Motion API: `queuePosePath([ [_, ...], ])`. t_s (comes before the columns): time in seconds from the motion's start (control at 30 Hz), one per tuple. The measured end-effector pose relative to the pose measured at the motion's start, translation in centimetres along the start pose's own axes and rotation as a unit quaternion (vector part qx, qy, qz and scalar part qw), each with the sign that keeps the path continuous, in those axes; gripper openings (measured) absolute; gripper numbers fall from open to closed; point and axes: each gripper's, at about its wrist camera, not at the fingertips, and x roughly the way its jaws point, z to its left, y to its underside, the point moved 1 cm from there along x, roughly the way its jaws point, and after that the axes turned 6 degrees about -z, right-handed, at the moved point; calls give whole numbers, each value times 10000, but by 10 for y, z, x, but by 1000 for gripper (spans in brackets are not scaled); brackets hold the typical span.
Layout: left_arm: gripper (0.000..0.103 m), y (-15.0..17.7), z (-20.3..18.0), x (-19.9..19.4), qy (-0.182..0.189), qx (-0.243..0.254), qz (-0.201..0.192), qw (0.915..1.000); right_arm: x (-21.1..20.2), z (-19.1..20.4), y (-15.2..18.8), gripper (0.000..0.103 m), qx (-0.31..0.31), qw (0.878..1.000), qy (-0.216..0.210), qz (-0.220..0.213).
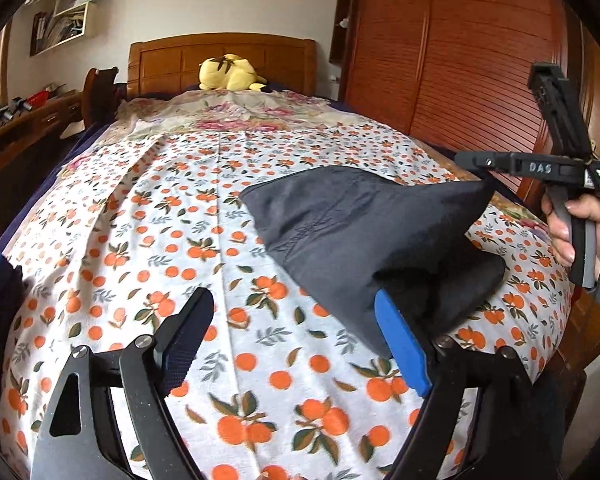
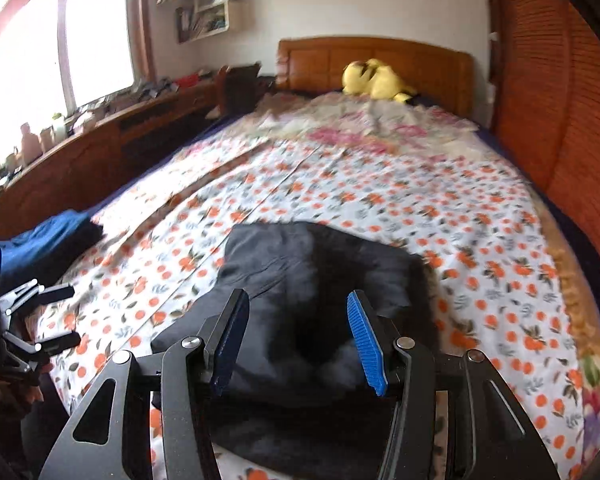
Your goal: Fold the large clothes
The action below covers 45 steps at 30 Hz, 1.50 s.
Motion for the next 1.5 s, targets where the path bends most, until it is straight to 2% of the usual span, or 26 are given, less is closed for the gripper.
queuePosePath([
  [0.23,83,16,22,1,-13,-165,97,9998,42,-7,0,53,47,9977,5,678],
  [0.4,83,24,28,5,28,-207,152,9997,71,-14,0,53,324,9922,-263,1172],
  [0.6,83,27,26,8,25,-200,193,9996,84,-20,7,53,464,9888,-513,1325],
  [0.67,83,27,25,9,16,-190,207,9996,84,-18,10,35,408,9879,-703,1320],
  [0.7,83,27,24,10,11,-178,212,9996,80,-14,13,30,312,9881,-729,1317],
  [0.73,83,26,22,10,5,-165,205,9997,79,-11,14,17,183,9886,-748,1294],
  [0.87,83,24,16,8,19,-127,194,9997,57,-4,8,6,-158,9941,-551,921],
  [1.03,83,19,4,5,7,-1,163,9999,13,-17,-15,4,-162,9991,-313,215],
  [1.2,83,14,-1,5,30,64,128,9999,-22,-47,-11,4,-86,9999,101,-72],
  [1.3,83,14,-5,6,89,80,126,9999,-32,-72,12,4,133,9988,458,-88],
  [1.37,83,14,-8,6,122,114,132,9998,-25,-100,43,4,401,9959,790,188],
  [1.43,83,15,-10,7,148,145,148,9997,-3,-119,74,4,634,9918,894,657],
  [1.5,83,16,-11,8,151,186,179,9996,7,-125,94,4,745,9893,974,792],
])
